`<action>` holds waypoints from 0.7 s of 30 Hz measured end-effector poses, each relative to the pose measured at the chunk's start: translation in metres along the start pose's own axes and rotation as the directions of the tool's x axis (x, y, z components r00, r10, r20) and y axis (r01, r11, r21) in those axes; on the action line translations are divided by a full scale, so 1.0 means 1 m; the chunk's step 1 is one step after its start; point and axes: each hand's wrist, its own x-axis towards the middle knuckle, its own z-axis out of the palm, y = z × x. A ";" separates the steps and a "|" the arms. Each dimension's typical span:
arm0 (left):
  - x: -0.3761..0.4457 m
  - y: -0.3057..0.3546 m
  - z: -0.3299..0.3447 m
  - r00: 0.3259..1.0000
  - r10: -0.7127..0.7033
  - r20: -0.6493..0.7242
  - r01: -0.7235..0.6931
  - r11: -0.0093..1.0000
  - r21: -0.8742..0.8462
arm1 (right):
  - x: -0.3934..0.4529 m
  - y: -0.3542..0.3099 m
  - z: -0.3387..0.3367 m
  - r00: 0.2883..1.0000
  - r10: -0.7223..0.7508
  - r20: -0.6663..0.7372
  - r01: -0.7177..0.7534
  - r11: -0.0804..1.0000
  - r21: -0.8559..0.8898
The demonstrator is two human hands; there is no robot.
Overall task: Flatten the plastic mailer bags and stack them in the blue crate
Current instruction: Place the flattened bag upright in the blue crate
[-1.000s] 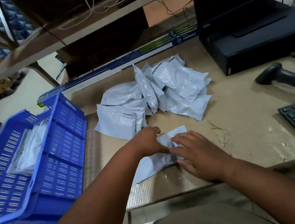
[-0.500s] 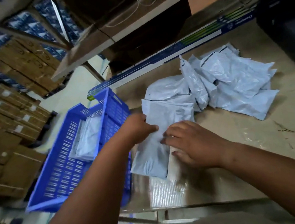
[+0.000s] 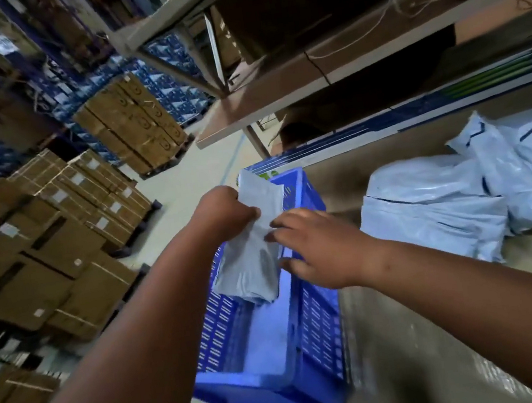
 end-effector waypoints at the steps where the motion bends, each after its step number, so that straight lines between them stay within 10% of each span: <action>1: 0.009 -0.012 0.002 1.000 -0.008 0.003 0.008 1.000 -0.008 | 0.012 -0.004 0.006 1.000 0.005 0.015 -0.005 1.000 -0.002; 11: 0.097 -0.076 0.106 0.992 0.020 0.128 -0.024 0.999 0.027 | 0.065 -0.004 0.070 0.948 0.144 0.282 -0.096 0.980 -0.176; 21: 0.154 -0.085 0.202 0.986 0.141 0.090 -0.156 0.970 0.185 | 0.061 -0.006 0.080 0.944 0.248 0.219 -0.211 0.961 -0.180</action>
